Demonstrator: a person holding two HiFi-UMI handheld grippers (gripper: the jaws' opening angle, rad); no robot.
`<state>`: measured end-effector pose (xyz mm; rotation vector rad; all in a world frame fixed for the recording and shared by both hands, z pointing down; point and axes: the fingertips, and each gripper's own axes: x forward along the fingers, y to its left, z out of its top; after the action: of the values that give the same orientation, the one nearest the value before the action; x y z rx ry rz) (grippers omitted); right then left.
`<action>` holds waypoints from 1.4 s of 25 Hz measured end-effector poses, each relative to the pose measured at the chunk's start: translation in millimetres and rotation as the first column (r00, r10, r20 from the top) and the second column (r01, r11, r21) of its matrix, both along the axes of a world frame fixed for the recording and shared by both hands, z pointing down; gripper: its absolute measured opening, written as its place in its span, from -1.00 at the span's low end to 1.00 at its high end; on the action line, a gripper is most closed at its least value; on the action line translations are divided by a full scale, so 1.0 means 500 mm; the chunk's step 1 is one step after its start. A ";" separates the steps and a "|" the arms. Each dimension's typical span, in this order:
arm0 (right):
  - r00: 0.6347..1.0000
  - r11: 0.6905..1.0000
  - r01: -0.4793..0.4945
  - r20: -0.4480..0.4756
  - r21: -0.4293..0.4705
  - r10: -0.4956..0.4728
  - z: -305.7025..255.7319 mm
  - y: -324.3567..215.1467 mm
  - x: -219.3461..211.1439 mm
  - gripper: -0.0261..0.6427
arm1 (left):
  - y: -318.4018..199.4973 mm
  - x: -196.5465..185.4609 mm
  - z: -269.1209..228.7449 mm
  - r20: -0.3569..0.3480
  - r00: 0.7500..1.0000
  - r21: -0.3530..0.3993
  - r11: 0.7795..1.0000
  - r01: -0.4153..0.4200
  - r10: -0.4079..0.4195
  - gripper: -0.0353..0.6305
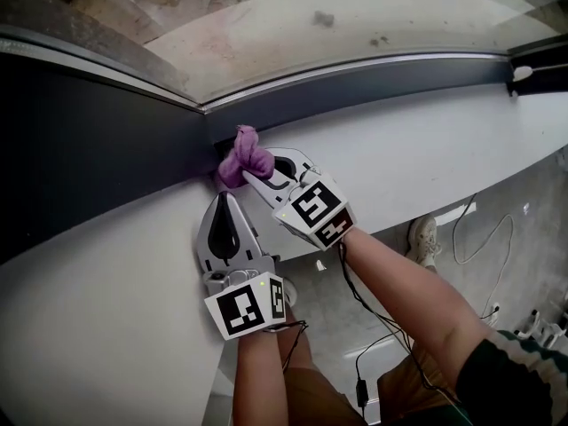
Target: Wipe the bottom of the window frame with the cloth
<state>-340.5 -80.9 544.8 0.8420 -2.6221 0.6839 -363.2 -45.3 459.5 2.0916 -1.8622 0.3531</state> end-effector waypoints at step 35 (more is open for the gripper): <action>0.976 0.992 -0.096 -0.202 -0.078 0.078 0.093 -0.025 0.259 -0.62 | -0.034 0.202 0.038 0.096 0.976 -0.091 0.978 -0.185 0.194 -0.87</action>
<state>-210.8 -93.6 591.2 0.9518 -2.3728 0.6931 -262.0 -62.1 478.7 2.2390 -1.6753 0.5852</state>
